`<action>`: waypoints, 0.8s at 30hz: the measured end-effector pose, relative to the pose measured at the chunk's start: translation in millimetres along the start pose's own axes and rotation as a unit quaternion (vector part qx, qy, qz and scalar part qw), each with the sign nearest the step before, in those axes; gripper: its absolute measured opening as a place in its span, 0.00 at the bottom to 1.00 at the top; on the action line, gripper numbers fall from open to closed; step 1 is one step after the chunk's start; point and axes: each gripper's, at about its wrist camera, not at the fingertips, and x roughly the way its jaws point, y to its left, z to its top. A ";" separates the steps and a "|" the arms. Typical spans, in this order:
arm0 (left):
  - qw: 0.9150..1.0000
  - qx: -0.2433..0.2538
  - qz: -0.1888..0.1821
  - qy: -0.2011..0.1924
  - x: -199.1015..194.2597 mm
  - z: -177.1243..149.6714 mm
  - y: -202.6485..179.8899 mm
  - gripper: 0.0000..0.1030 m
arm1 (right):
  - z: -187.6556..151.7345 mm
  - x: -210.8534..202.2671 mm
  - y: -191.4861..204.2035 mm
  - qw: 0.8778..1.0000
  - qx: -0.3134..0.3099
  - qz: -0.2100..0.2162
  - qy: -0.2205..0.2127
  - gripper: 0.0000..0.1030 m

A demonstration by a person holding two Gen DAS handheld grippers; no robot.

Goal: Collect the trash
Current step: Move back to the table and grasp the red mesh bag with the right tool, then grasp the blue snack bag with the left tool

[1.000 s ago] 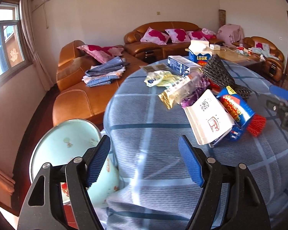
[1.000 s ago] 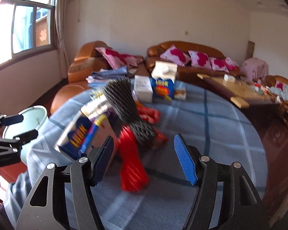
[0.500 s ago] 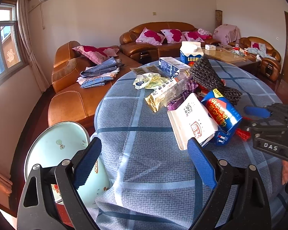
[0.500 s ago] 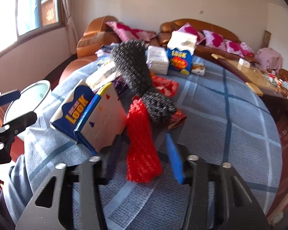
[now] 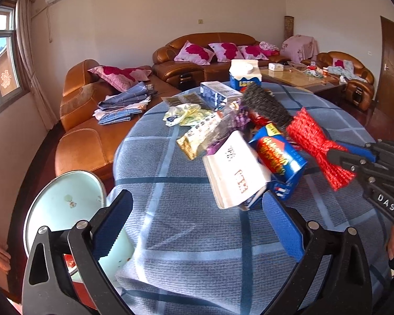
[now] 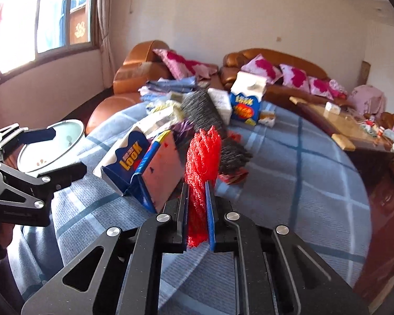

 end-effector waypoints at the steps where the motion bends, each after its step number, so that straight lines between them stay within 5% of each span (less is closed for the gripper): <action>1: 1.000 -0.001 -0.007 0.001 1.5 1.6 -3.3 0.94 | -0.7 -6.1 -3.4 1.000 0.005 -0.006 -0.008 0.11; 11: 0.998 -0.025 -0.055 0.000 16.9 35.6 -27.6 0.94 | -9.7 -1.7 -27.7 0.999 0.034 -0.036 -0.009 0.11; 24: 0.995 -0.033 -0.055 0.077 73.0 44.4 -37.9 0.95 | -11.8 4.8 -29.2 0.999 0.041 -0.031 -0.015 0.11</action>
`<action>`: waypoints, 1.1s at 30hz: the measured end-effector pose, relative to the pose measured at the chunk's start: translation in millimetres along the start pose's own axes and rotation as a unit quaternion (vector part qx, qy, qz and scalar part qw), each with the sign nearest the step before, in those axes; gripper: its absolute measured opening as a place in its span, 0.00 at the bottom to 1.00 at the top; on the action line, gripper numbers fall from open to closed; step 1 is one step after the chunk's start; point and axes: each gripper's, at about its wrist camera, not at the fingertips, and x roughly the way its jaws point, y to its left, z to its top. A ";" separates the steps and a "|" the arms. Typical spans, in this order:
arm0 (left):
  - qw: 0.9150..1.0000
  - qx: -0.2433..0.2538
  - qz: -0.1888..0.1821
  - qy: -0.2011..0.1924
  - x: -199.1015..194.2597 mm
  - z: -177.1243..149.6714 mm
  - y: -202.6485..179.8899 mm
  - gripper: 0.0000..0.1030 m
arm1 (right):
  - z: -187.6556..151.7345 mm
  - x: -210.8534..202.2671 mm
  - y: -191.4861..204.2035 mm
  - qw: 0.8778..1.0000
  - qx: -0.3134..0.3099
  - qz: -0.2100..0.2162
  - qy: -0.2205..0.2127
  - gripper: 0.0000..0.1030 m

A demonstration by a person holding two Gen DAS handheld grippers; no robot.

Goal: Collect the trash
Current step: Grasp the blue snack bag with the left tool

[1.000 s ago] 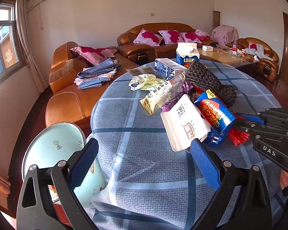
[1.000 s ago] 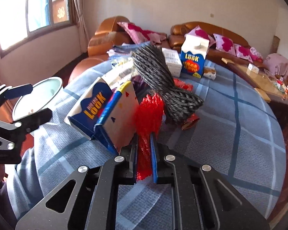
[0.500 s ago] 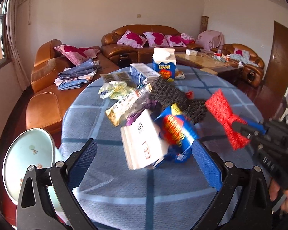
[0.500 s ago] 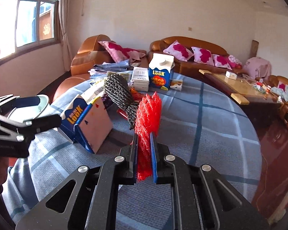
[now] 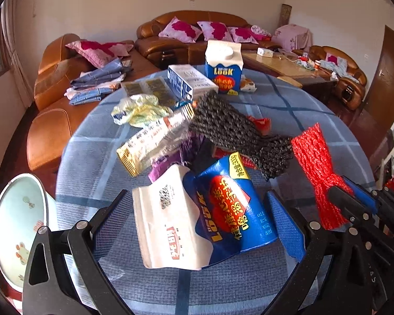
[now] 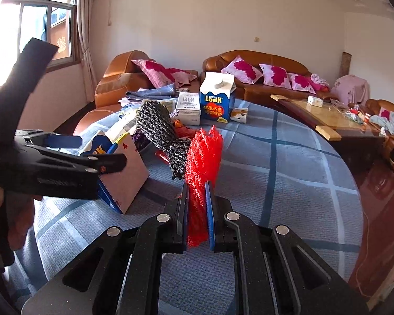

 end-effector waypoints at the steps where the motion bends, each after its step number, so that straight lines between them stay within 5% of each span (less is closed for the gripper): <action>1: 1.000 0.001 0.006 0.009 5.2 -1.7 0.1 0.95 | -0.2 -0.3 1.3 1.000 -0.001 0.002 -0.001 0.11; 18: 0.999 -0.008 0.031 -0.034 -20.8 -14.0 32.7 0.88 | 10.2 -19.9 9.3 0.999 -0.004 0.022 -0.045 0.11; 19: 0.999 -0.006 0.036 -0.040 -25.6 -14.1 36.4 0.85 | 11.8 -20.5 10.5 0.999 -0.005 0.026 -0.048 0.11; 20: 0.999 -0.004 0.033 -0.038 -27.9 -14.3 39.3 0.64 | 14.1 -20.4 12.0 0.998 -0.005 0.030 -0.050 0.11; 21: 0.999 -0.008 0.030 -0.039 -30.4 -13.9 44.1 0.63 | 16.8 -19.3 13.4 0.998 -0.006 0.034 -0.051 0.11; 33: 0.998 -0.012 0.027 -0.050 -39.6 -23.9 57.3 0.62 | 28.0 -9.6 36.8 0.997 -0.030 0.059 -0.047 0.11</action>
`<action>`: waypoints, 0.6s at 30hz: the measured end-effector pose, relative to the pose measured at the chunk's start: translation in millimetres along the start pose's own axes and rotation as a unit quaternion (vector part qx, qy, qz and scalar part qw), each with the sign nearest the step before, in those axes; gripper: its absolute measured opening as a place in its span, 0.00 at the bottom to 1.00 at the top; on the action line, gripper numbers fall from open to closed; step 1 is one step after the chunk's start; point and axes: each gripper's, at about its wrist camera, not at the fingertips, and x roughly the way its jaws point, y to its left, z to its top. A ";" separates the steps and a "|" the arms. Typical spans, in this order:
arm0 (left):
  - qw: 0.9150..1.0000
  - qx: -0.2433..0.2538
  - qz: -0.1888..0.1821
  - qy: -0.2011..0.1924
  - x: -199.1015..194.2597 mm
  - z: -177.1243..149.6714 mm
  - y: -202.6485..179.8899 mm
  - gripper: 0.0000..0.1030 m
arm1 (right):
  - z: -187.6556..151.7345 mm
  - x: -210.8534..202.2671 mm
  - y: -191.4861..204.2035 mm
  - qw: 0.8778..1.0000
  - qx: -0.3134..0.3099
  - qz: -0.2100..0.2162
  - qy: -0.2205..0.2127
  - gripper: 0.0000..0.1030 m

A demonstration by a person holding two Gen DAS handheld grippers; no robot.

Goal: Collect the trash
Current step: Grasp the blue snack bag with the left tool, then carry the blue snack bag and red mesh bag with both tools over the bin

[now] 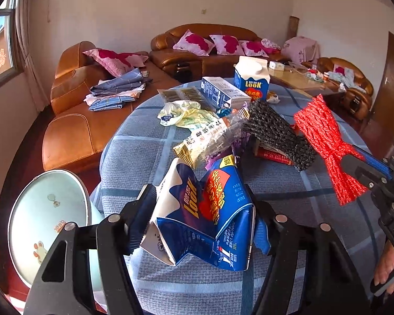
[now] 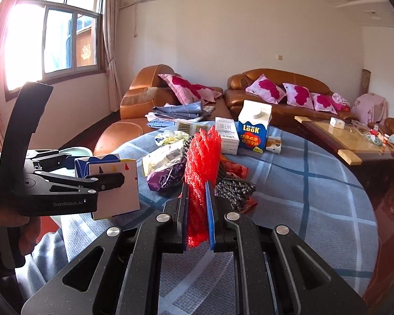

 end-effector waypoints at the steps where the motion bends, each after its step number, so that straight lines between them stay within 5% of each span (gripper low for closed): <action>1: 1.000 -0.006 0.000 -0.005 -3.3 0.6 4.2 0.62 | 2.5 0.1 0.2 1.000 0.000 0.001 -0.002 0.11; 18: 0.990 -0.025 0.119 -0.067 -48.8 4.9 61.8 0.62 | 56.7 50.8 43.6 0.994 -0.031 0.098 -0.037 0.11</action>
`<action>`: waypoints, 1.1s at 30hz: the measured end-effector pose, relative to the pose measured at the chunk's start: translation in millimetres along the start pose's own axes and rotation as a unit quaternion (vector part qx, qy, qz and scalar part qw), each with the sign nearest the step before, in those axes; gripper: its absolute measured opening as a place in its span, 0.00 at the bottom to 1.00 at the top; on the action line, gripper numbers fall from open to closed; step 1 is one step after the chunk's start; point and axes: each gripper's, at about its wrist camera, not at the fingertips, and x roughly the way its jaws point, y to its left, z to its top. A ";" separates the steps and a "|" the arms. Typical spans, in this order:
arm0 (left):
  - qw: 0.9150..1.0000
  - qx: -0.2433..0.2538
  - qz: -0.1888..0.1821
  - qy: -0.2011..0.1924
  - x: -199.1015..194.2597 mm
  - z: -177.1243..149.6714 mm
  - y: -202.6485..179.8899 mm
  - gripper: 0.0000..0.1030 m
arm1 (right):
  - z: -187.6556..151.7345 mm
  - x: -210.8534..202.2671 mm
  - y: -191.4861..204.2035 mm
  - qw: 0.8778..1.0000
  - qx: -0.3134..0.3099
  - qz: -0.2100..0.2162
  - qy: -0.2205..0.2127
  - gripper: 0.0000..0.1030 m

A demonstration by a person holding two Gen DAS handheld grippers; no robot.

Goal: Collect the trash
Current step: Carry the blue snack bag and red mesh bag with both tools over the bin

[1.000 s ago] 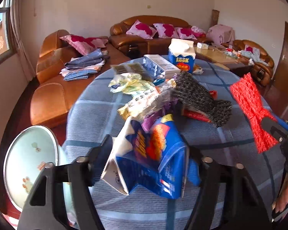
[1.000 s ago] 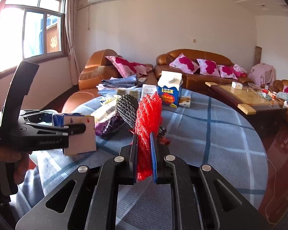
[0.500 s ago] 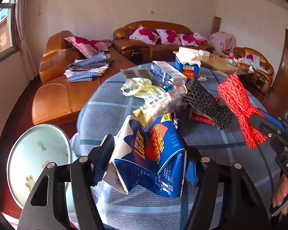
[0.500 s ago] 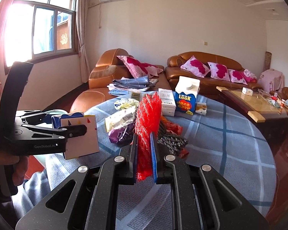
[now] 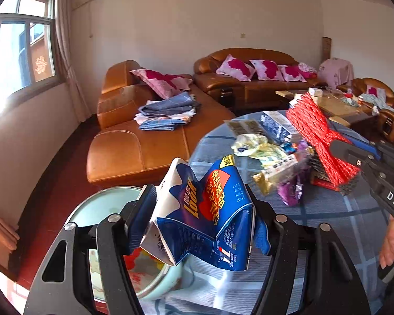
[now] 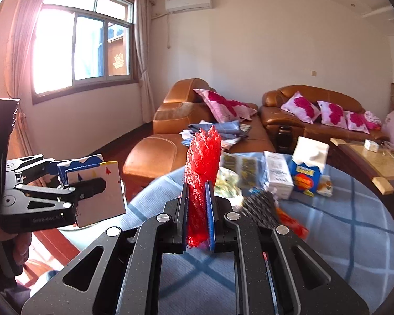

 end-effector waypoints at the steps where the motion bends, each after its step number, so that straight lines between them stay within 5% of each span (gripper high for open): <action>1: 1.000 -0.002 0.008 -0.001 0.2 0.3 4.4 0.62 | 3.8 6.5 3.8 1.000 -0.005 0.005 -0.002 0.11; 16: 0.994 -0.026 0.106 -0.002 -9.5 -4.9 66.0 0.62 | 23.7 70.2 47.5 0.996 -0.044 0.075 -0.008 0.11; 33: 0.985 -0.042 0.164 0.013 -15.5 -13.0 107.8 0.63 | 27.4 100.6 88.4 0.989 -0.089 0.115 0.006 0.11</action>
